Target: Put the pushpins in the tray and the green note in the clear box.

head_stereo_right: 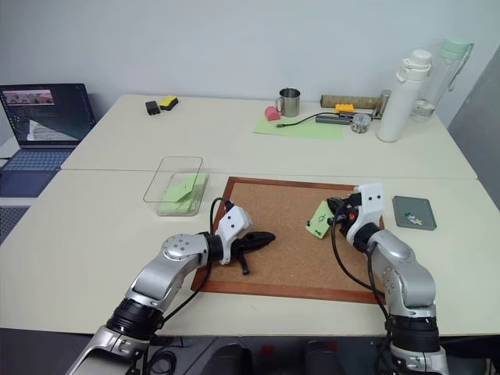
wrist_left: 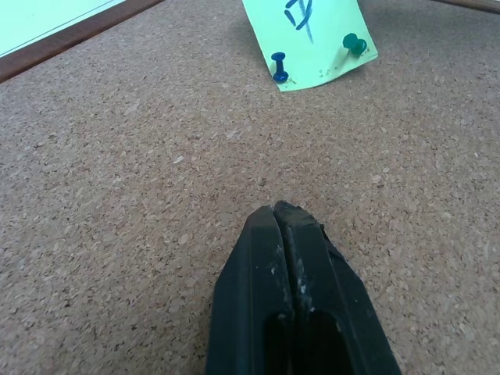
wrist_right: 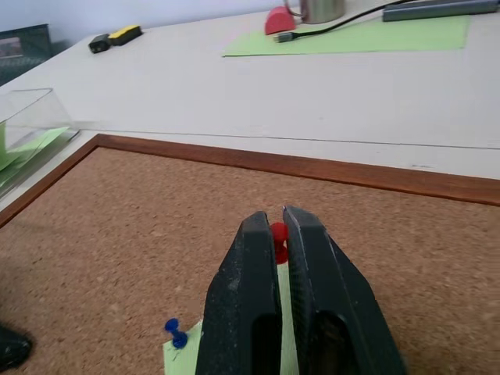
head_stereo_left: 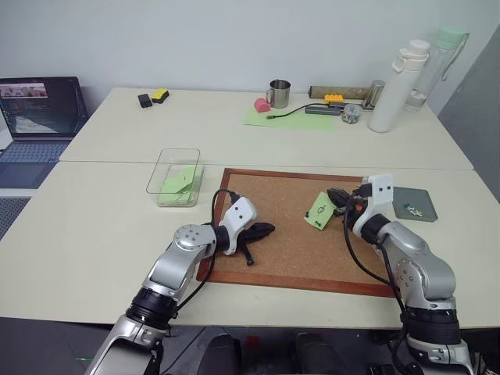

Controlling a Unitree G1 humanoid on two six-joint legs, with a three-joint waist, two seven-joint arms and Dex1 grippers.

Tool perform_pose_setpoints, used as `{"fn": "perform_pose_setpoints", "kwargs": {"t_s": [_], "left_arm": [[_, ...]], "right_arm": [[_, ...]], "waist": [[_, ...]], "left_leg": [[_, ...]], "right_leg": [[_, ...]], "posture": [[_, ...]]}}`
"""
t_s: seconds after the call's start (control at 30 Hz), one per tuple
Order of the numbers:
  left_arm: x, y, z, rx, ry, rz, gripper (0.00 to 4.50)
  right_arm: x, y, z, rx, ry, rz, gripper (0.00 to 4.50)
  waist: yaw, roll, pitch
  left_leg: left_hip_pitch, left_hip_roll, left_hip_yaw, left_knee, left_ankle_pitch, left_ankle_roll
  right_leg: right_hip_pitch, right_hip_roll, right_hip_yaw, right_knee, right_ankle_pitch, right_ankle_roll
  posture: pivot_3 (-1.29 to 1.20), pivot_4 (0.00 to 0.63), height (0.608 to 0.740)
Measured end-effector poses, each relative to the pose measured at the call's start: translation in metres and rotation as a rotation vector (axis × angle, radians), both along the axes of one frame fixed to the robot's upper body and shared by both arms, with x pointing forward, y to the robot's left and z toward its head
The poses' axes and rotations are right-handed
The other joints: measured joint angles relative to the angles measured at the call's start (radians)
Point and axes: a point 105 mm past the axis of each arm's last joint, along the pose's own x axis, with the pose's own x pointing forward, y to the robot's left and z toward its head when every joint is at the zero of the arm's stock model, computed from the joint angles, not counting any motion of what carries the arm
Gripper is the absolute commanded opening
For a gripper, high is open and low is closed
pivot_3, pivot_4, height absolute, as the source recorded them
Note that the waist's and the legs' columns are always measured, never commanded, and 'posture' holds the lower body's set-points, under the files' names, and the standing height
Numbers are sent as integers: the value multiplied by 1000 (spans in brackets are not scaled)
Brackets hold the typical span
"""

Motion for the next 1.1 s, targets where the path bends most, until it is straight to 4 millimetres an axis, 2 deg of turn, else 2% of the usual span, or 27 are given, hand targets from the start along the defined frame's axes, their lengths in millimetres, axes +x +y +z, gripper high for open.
{"fn": "perform_pose_setpoints", "kwargs": {"t_s": [0.3, 0.4, 0.53, 0.57, 0.6, 0.67, 0.73, 0.8, 0.9, 1.1], "left_arm": [[0, 0, 0, 1, 0, -1, 0], [0, 0, 0, 1, 0, -1, 0], [-1, -1, 1, 1, -4, -5, 0], [-1, -1, 2, 0, -6, -6, 0], [-1, -1, 2, 0, -7, -7, 0], [-1, -1, 2, 1, -7, -7, 0], [-1, 2, 1, 9, -6, -2, 0], [-1, 3, 1, 12, -4, -2, 0], [-1, 3, 0, 13, -1, -1, 0], [-1, 2, 0, 13, -1, -7, 0]], "right_arm": [[2, -3, 2, -9, -2, -16, 31], [3, -12, 4, -17, -8, -57, 31], [3, -43, 10, -125, -40, -157, 31], [1, -70, 12, -209, -48, -242, 31], [0, -78, 12, -228, -47, -266, 31], [-4, -115, 9, -312, -24, -368, 31], [-9, -142, 2, -346, 18, -438, 31], [-10, -156, -8, -341, 63, -468, 31], [-8, -161, -21, -308, 114, -455, 31], [7, -158, -13, -255, 84, -428, 31]], "waist": [[0, 0, 0], [0, 0, 0], [1, 0, 0], [1, 0, 0], [1, 0, 0], [0, 0, 0], [0, 0, 0], [-3, 1, 0], [-3, 1, 0], [-3, 1, 0]], "left_leg": [[0, 0, 0, 0, 0, 0], [0, 0, 0, 0, 0, 0], [0, 0, 0, -1, 0, 0], [0, 0, 1, -1, 0, 0], [0, 0, 1, -1, 0, 0], [0, -1, 1, -1, 0, 0], [1, -1, 1, -2, 0, 0], [5, -1, 2, -3, 0, 0], [11, -1, 2, -4, 0, 0], [11, 0, 2, -4, 0, 1]], "right_leg": [[0, 0, 0, 0, 0, 0], [0, 0, 0, 0, 0, 0], [0, 0, 0, -1, 0, 0], [0, 0, 0, -1, 0, 0], [0, 0, 0, -2, 0, 0], [0, 0, 1, -2, 0, 0], [0, 0, 1, -2, 0, 0], [4, 1, 2, -2, 0, 0], [11, 1, 2, -6, 0, 0], [12, 0, 2, -8, 0, 0]], "posture": [[0, 150, 740], [0, 150, 740], [0, 150, 740], [0, 150, 740], [0, 150, 740], [0, 150, 740], [0, 150, 740], [0, 150, 740], [0, 150, 740], [0, 150, 740]]}}
